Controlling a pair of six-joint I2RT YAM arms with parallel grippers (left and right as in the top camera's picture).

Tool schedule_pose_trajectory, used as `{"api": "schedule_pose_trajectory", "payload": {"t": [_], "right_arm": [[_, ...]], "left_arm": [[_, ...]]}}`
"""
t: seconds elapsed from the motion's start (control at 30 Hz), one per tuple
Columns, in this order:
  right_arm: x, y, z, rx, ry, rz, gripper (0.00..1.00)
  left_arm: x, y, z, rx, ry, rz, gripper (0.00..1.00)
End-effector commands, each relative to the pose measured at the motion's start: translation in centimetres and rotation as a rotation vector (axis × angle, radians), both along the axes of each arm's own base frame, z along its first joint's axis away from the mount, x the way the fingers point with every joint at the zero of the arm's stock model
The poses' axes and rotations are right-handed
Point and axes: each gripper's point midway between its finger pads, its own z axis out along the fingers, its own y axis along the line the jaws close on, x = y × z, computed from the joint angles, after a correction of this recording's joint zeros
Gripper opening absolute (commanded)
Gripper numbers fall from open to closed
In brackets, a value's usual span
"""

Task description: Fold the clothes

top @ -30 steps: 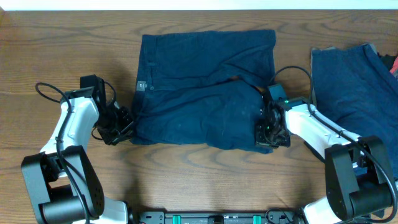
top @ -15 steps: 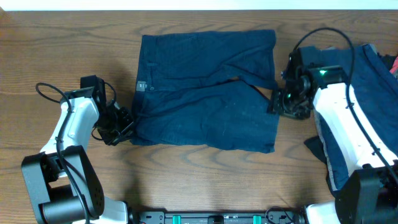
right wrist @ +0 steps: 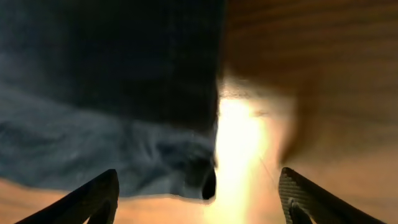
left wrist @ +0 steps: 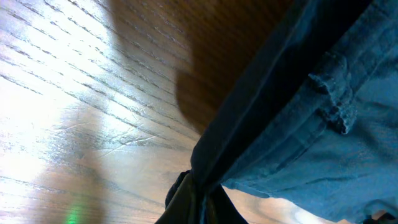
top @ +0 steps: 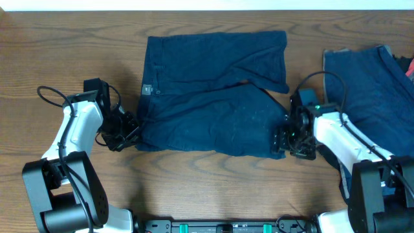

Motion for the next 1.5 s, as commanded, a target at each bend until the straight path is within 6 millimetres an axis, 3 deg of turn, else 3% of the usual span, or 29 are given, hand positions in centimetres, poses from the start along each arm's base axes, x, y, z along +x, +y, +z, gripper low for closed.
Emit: {"api": "schedule_pose_trajectory", "payload": {"t": [0.0, 0.13, 0.17, 0.2, 0.23, 0.37, 0.47, 0.57, 0.63, 0.73, 0.8, 0.97, 1.37, 1.43, 1.47], "right_arm": [[-1.2, 1.1, -1.3, 0.044, 0.02, -0.012, 0.76], [-1.2, 1.6, -2.2, 0.049, -0.013, 0.006, 0.48], [-1.2, 1.6, -2.3, 0.046, -0.015, 0.006, 0.34], [-1.2, 1.6, -2.3, 0.046, -0.015, 0.008, 0.08], [-1.2, 1.6, -2.3, 0.047, -0.014, 0.007, 0.01], [-1.7, 1.6, -2.0, 0.049, 0.014, -0.002, 0.01], [-2.1, 1.2, 0.0, 0.035, 0.078, -0.016, 0.01], [-1.1, 0.6, 4.6, 0.049, 0.122, 0.008, 0.01], [1.1, -0.8, 8.4, 0.027, 0.077, 0.035, 0.01], [4.2, -3.6, 12.0, -0.06, -0.025, -0.008, 0.01], [5.1, -4.1, 12.8, -0.061, -0.058, -0.028, 0.01], [3.9, -4.6, 11.3, -0.089, -0.007, -0.027, 0.01], [-2.9, -5.3, 5.6, -0.13, 0.218, -0.029, 0.01], [-3.2, -6.2, 5.2, -0.192, 0.228, -0.085, 0.02], [-3.2, -6.6, 5.1, -0.218, 0.225, -0.112, 0.05]], "left_arm": [[-0.4, 0.2, -0.3, 0.009, 0.019, 0.009, 0.06], [-0.4, 0.2, -0.3, 0.009, 0.019, 0.009, 0.06], [-0.4, 0.2, -0.3, 0.009, 0.019, 0.009, 0.06], [-0.4, 0.2, -0.3, 0.009, 0.019, 0.009, 0.06], [-0.4, 0.2, -0.3, 0.009, 0.019, 0.009, 0.06], [-0.4, 0.2, -0.3, 0.009, 0.02, 0.009, 0.06], [-0.4, 0.2, -0.3, 0.009, 0.02, 0.008, 0.06], [-0.4, 0.2, -0.3, 0.009, 0.02, 0.008, 0.06], [-0.4, 0.2, -0.3, 0.009, 0.019, 0.008, 0.06], [-0.4, 0.2, -0.3, 0.008, 0.02, 0.008, 0.06], [-0.4, 0.2, -0.3, 0.008, 0.021, 0.008, 0.06], [-0.6, 0.2, -0.2, 0.007, 0.026, 0.009, 0.06], [-1.4, 0.1, -0.1, 0.0, 0.051, -0.019, 0.05], [-1.5, 0.0, -0.1, -0.003, 0.053, -0.031, 0.15], [-1.5, 0.0, -0.1, -0.004, 0.052, -0.03, 0.29]]}}
